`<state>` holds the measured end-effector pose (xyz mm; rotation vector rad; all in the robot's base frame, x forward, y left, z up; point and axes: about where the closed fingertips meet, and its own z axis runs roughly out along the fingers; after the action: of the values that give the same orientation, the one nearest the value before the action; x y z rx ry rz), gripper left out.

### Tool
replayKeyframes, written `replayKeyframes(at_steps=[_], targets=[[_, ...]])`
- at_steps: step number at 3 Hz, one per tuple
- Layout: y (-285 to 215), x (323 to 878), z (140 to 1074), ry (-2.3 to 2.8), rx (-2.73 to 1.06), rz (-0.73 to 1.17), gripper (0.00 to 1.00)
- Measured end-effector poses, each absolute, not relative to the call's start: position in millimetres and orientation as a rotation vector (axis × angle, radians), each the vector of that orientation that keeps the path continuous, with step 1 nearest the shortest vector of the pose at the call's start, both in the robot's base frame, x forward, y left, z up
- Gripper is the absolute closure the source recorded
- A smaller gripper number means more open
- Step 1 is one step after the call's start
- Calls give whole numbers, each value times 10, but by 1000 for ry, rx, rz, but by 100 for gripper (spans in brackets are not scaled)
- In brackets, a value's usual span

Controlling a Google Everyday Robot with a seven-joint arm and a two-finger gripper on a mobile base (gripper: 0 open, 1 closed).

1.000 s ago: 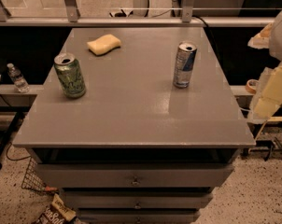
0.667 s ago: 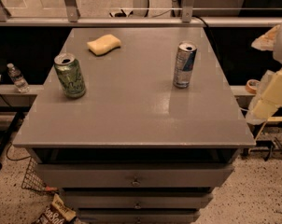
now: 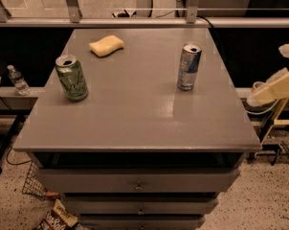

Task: Move redbull can near green can

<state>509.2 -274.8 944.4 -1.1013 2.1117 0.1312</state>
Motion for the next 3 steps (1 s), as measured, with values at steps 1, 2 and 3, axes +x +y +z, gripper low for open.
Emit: replayKeyframes(at_steps=[1,2,3], targets=[[-2762,5332,9476,2064,-1021,129,0],[-2761,5330,9479,2064,-1022,127,0],[-2522,5423,9444,2039,-1070,159,0]])
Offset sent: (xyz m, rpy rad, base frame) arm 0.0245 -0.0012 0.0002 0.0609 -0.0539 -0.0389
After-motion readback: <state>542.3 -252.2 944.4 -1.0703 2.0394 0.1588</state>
